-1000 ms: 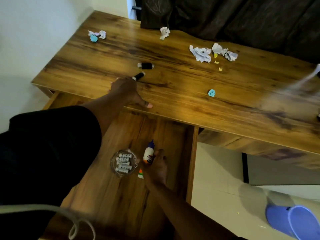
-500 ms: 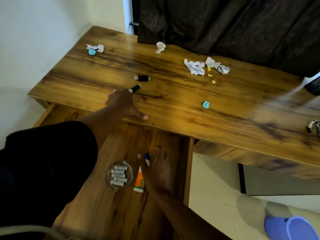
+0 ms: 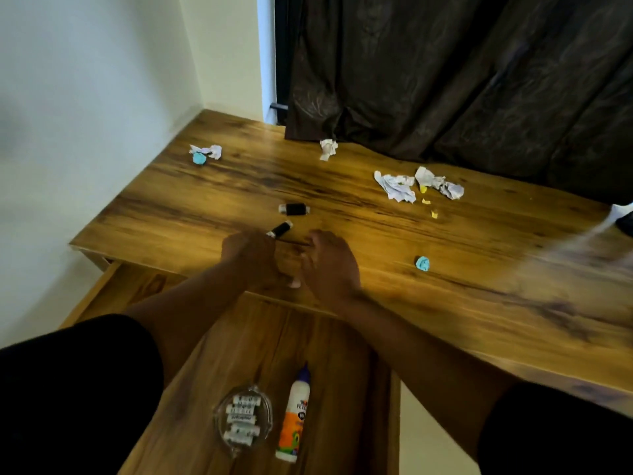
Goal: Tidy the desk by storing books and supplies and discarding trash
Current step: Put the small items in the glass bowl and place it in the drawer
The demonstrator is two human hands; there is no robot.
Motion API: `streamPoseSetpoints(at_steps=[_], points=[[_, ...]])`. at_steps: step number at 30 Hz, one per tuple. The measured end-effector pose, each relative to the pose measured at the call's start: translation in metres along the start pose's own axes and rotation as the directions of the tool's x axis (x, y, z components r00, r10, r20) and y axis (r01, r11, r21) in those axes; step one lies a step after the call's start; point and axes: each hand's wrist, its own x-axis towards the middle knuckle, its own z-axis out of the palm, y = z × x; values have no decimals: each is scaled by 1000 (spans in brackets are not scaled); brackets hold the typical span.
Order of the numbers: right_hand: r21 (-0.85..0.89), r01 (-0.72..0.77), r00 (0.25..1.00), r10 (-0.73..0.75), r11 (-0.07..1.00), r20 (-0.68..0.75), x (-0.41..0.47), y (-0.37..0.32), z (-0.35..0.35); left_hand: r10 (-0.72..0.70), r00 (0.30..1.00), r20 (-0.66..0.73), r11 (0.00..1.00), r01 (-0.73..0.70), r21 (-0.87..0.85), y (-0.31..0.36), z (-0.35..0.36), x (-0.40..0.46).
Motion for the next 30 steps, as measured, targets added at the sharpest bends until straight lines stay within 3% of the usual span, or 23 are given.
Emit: streamPoseSetpoints(at_steps=[3, 7, 11, 17, 25, 30], points=[[-108, 91, 992, -80, 990, 101, 50, 0, -8, 61, 992, -109, 994, -50, 96, -12, -16, 15], [-137, 172, 980, -155, 976, 124, 101, 2, -2, 83, 965, -249, 997, -80, 23, -24, -18, 39], [-197, 260, 952, -216, 945, 219, 130, 1, 11, 199, 945, -258, 966, -234, -113, -19, -11, 56], [-313, 351, 921, -266, 882, 284, 138, 0, 21, 205, 928, -312, 945, -271, -183, -4, 3, 65], [-316, 250, 946, -161, 915, 282, 126, 1, 1, 241, 937, -251, 932, -296, -210, -3, 7, 65], [-134, 52, 985, -29, 990, 168, 100, -2, -15, 199, 938, -282, 935, -268, -231, -3, 7, 42]])
